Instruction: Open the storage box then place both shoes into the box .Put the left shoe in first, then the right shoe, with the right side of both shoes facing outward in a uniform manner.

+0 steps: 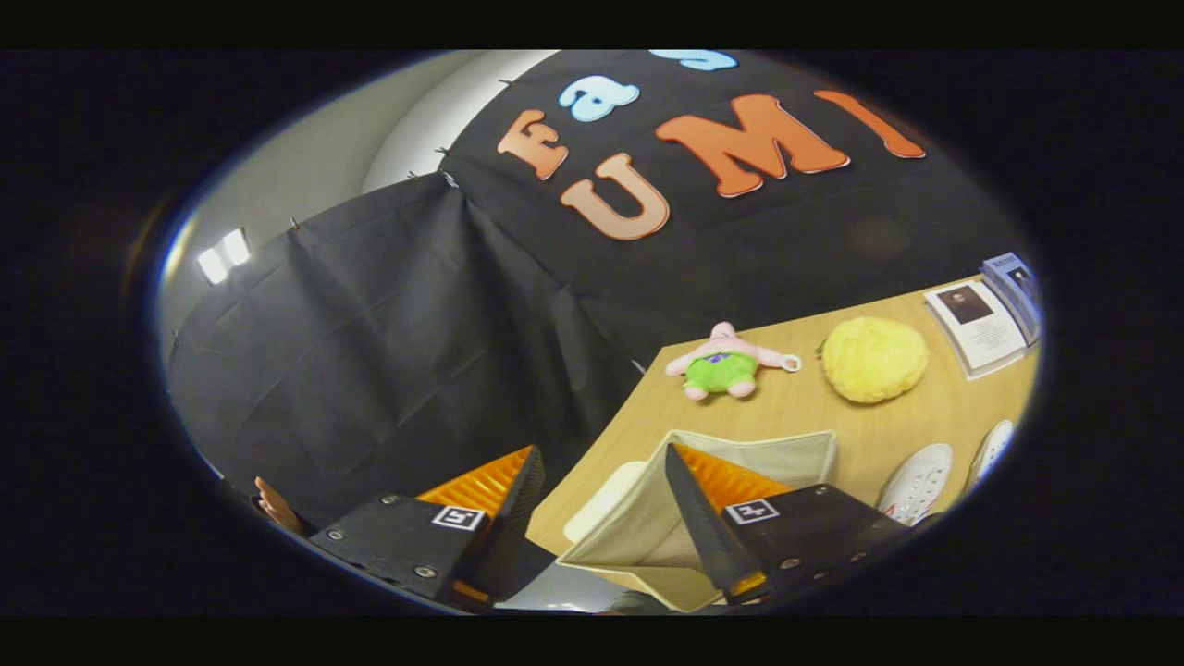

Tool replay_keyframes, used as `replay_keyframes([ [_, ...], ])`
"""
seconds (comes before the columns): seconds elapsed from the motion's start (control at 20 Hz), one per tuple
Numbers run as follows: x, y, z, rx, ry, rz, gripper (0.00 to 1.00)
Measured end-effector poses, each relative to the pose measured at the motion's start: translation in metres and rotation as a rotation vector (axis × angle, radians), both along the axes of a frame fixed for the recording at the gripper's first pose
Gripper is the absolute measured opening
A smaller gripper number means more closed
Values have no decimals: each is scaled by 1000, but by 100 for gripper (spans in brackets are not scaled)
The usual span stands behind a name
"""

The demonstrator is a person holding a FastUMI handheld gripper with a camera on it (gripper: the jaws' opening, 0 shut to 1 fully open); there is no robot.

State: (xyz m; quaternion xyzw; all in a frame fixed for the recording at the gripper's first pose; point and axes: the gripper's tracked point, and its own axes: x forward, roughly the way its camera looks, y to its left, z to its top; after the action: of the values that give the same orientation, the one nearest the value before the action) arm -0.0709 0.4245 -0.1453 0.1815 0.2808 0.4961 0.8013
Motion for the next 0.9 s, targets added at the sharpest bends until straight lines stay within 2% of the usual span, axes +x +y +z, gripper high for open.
replay_keyframes([
  [0.05, 6, -16, -2, -9, -12, -32, 90],
  [0.15, 22, -46, -6, -33, -35, -111, 97],
  [0.35, 54, -103, -26, -97, -68, -274, 98],
  [0.65, 89, -187, -77, -283, -146, -508, 98],
  [0.8, 97, -212, -107, -395, -199, -575, 98],
  [0.9, 96, -217, -132, -448, -194, -588, 99],
])
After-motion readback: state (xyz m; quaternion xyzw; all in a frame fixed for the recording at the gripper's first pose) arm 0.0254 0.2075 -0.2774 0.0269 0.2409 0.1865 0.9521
